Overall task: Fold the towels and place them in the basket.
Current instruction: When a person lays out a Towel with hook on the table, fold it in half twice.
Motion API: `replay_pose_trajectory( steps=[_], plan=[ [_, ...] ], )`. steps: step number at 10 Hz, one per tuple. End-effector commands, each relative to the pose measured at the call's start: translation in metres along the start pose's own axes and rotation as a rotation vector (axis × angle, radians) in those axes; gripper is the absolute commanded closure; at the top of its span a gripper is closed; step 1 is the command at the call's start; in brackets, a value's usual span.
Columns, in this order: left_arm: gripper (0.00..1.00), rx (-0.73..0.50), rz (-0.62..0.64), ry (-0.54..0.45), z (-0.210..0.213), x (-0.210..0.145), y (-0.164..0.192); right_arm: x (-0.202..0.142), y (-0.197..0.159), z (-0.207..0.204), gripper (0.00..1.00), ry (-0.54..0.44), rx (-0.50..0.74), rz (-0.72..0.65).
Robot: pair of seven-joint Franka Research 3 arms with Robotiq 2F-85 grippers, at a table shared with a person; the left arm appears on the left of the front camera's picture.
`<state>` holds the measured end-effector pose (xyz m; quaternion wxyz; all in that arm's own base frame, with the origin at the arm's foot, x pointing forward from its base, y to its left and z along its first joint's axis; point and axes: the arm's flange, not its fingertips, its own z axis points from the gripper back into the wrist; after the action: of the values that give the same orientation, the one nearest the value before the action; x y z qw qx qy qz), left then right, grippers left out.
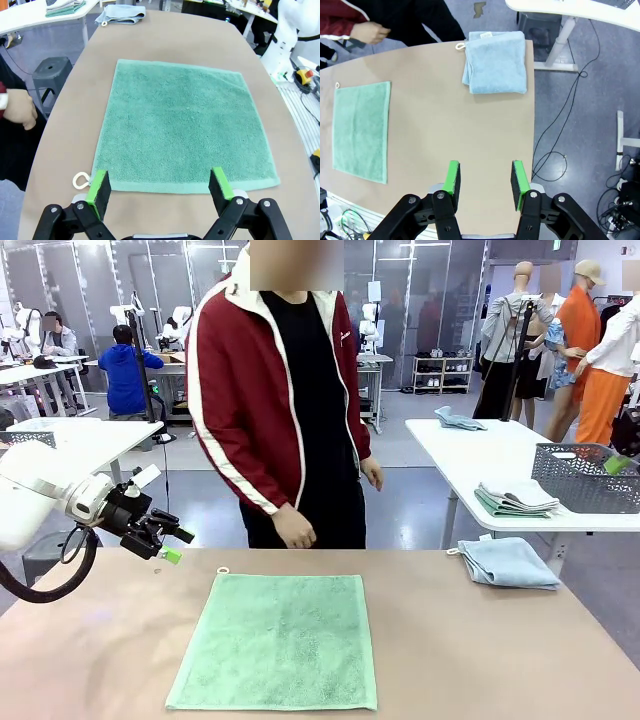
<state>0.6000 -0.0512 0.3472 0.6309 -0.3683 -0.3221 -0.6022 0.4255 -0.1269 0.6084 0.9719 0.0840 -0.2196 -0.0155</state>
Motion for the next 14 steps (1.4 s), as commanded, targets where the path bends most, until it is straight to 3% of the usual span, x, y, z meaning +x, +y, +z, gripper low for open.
replay_pose_trajectory(
  steps=[1, 5, 8, 10, 11, 12, 13, 14],
  plan=[
    [0.00, 0.000, 0.000, 0.000, 0.000, 0.000, 0.000, 0.000, 0.000, 0.000, 0.47, 0.000, 0.000, 0.000],
    [0.00, 0.088, 0.028, 0.349, 0.031, 0.081, -0.066, -0.029, 0.072, 0.011, 0.47, 0.059, 0.062, 0.430],
    [0.00, 0.085, 0.038, 0.560, 0.031, 0.130, -0.123, -0.091, 0.143, 0.011, 0.47, 0.125, 0.136, 0.791],
    [0.00, 0.126, -0.061, 0.658, 0.015, 0.154, -0.155, -0.132, 0.179, 0.005, 0.47, 0.190, 0.128, 1.001],
    [0.00, 0.163, -0.085, 0.704, 0.006, 0.166, -0.171, -0.149, 0.197, 0.005, 0.28, 0.220, 0.127, 1.105],
    [0.00, 0.221, -0.104, 0.732, 0.000, 0.175, -0.183, -0.156, 0.206, 0.000, 0.27, 0.228, 0.132, 1.161],
    [0.00, 0.266, -0.118, 0.768, -0.012, 0.185, -0.195, -0.169, 0.223, -0.006, 0.08, 0.268, 0.150, 1.244],
    [0.00, 0.277, -0.105, 0.802, -0.024, 0.192, -0.206, -0.182, 0.235, -0.011, 0.23, 0.319, 0.174, 1.301]
  ],
)
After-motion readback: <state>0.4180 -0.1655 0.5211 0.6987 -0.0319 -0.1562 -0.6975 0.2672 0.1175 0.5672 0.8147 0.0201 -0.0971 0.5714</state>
